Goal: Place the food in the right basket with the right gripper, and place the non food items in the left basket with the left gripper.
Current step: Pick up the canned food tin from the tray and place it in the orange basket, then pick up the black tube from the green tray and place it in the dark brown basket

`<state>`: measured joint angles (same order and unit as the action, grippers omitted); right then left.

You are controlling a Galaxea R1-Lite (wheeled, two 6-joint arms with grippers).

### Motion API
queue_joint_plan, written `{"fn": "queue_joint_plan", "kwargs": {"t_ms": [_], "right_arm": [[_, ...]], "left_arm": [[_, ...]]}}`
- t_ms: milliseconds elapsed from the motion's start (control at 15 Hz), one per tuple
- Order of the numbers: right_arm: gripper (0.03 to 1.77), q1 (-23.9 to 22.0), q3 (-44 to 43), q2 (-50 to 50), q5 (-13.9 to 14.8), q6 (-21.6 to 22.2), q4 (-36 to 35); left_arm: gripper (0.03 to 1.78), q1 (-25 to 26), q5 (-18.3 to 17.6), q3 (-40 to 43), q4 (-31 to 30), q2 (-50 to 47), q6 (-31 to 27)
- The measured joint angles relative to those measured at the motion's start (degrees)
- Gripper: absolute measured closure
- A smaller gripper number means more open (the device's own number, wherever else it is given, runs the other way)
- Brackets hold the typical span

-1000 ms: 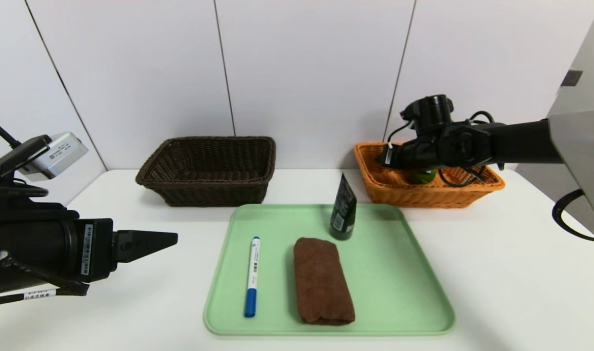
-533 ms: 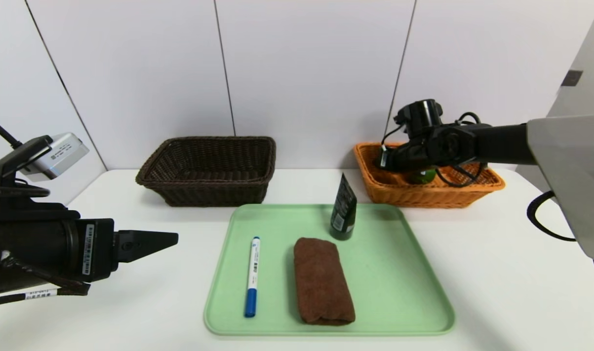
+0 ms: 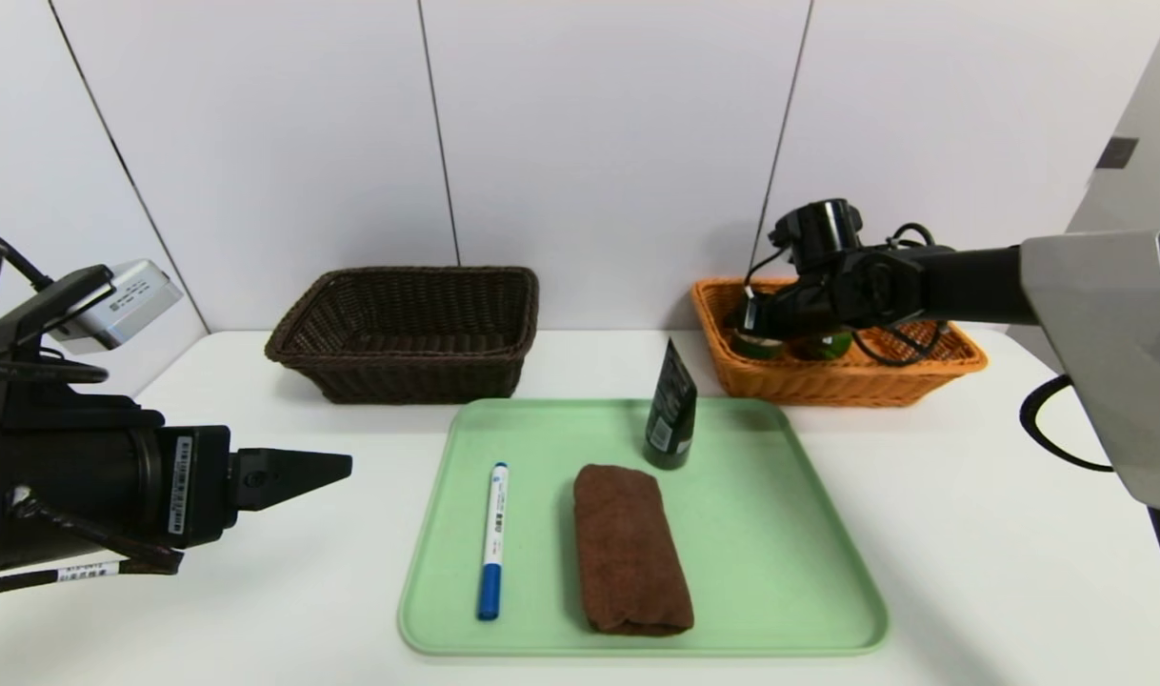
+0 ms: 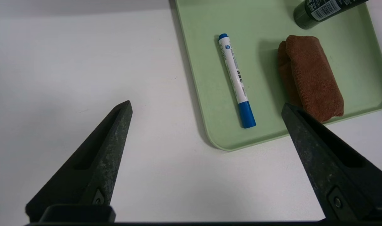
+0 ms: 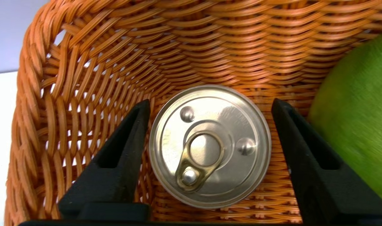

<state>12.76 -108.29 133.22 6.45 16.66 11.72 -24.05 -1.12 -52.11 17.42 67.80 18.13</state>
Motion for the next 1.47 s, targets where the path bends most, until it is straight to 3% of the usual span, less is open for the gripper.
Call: {"fn": "queue_joint_plan", "kwargs": {"t_ms": [200, 533, 1000, 1133, 1267, 1467], "right_arm": [[0.32, -0.10, 0.16, -0.23, 1.05, -0.79, 0.05], [0.21, 0.40, 0.22, -4.22, 0.46, -0.68, 2.19], [0.14, 3.91, 3.33, -19.99, 0.90, 1.08, 11.26], [0.13, 5.36, 7.96, -26.16, 2.01, 1.83, 11.92], [0.12, 6.34, 14.60, -32.52, 4.88, 2.24, 11.82], [0.11, 6.50, 25.02, -41.98, 8.31, 2.51, 11.57]], "left_arm": [[0.12, 0.05, 0.13, -0.09, 0.02, 0.30, 0.02], [0.12, 0.02, 0.35, -0.39, -1.38, 0.39, -0.41], [0.12, -0.94, 0.44, -5.57, -3.23, 3.25, 0.00], [0.12, -4.36, 2.69, -7.83, -3.43, 5.64, 0.02], [0.12, -10.20, 8.03, -8.69, -4.67, 8.57, 0.67], [0.12, -18.72, 15.92, -9.35, -12.50, 14.74, 2.60]]}}
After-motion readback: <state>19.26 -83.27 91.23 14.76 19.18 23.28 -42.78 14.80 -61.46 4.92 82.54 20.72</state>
